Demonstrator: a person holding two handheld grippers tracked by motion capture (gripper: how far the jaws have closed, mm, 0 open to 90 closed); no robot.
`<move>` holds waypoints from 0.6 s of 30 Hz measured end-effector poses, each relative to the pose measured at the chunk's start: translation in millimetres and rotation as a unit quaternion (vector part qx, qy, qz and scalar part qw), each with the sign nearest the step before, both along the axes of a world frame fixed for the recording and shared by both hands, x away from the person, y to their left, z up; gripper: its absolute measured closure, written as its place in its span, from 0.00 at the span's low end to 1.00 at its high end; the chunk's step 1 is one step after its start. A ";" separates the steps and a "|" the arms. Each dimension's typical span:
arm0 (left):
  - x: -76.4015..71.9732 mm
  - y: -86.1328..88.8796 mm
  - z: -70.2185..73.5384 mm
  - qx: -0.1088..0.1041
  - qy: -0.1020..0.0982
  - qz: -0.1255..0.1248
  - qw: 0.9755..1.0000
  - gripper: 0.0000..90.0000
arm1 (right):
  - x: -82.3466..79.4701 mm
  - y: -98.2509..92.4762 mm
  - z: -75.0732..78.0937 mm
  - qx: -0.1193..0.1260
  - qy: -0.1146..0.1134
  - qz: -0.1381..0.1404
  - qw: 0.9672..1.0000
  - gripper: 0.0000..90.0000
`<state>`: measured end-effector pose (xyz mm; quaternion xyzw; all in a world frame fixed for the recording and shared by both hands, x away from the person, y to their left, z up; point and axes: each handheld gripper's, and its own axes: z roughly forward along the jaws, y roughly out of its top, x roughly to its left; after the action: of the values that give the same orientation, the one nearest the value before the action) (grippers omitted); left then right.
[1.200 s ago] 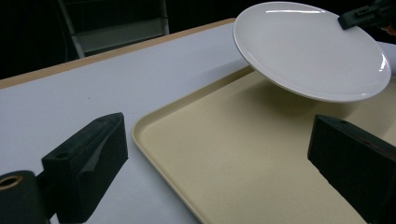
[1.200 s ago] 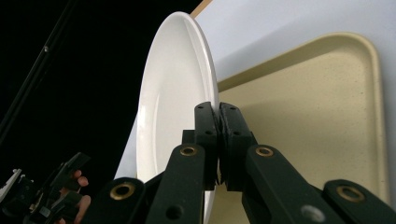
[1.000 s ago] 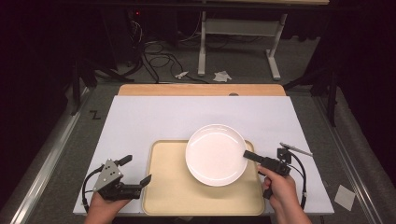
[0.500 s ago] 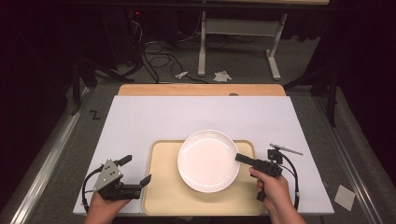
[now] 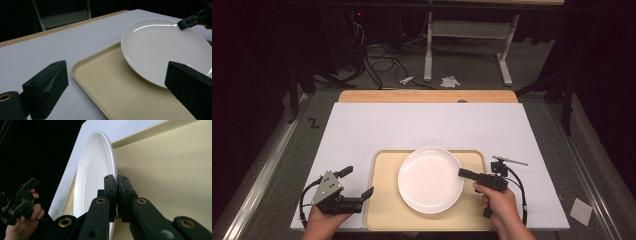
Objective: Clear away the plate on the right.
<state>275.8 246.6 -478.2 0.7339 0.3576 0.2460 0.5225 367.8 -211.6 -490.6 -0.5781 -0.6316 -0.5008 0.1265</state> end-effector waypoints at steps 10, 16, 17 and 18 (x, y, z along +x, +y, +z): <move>-0.1 -0.3 0.1 0.001 -0.001 0.000 1.000 0.06 | 1.3 1.2 -3.2 -0.014 0.005 -0.004 1.000 0.98; -0.2 0.2 0.3 -0.002 -0.002 -0.001 1.000 0.06 | 3.1 -0.1 -6.6 -0.016 0.006 -0.005 1.000 0.98; -0.3 0.2 0.4 -0.002 -0.002 -0.001 1.000 0.06 | 2.9 0.1 -6.0 -0.017 0.008 -0.004 1.000 0.98; -0.4 0.3 0.5 -0.002 -0.002 -0.001 1.000 0.06 | 3.2 -0.1 -6.3 -0.016 0.007 -0.003 1.000 0.98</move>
<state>275.4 246.8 -477.7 0.7326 0.3562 0.2465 0.5250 371.0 -211.7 -496.9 -0.5853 -0.6368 -0.4873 0.1198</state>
